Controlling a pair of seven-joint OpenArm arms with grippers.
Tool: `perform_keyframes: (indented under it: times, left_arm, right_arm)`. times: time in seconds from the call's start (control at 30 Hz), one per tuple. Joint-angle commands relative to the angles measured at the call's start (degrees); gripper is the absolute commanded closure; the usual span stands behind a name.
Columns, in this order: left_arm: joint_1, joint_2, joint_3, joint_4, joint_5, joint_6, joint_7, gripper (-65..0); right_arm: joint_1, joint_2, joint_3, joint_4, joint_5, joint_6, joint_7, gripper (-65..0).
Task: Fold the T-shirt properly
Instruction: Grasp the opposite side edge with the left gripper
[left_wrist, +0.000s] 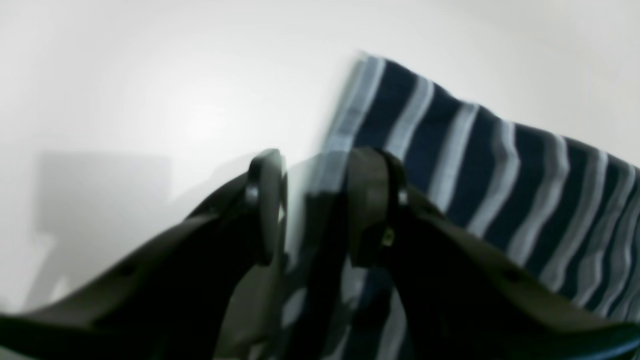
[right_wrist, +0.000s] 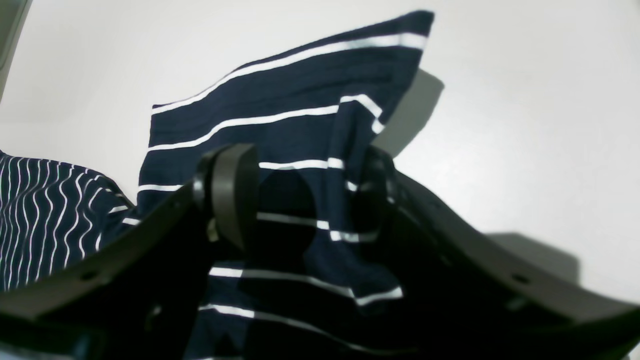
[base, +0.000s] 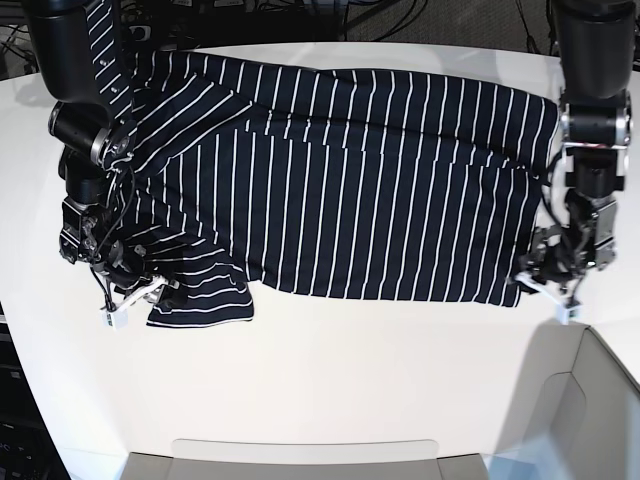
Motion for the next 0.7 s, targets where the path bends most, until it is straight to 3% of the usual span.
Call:
perform_keyframes:
  times: [0.0,0.17,0.47,0.6,0.67]
  left_arm:
    - [-1.90,-1.04,-0.05,-0.92,0.24,-0.03,1.12,-23.2]
    - [-3.13,0.90,0.03,-4.70,0.24,-6.80,1.03,-23.3]
    - [-2.69,3.09,2.76,-4.79,0.33,-7.24,0.68,-21.7]
    - [-2.69,4.41,5.31,-5.05,0.33,-6.71,0.51,-8.1]
    - [-2.69,4.41,5.31,-5.05,-0.02,-3.10,0.51,0.0]
  right_arm:
    - [-0.02,0.25,-0.36,-0.35,-3.59,-2.16,-4.91,-30.7]
    - [-0.02,0.25,-0.36,-0.35,-3.59,-2.16,-5.00,-30.7]
    - [0.07,0.25,-0.36,-0.35,-3.68,-2.07,-5.09,-30.3]
    - [0.95,0.16,-1.24,-0.35,-3.77,-2.07,-4.74,-16.1]
    - [1.39,0.16,-3.00,-0.35,-3.68,-2.25,-4.65,-5.3]
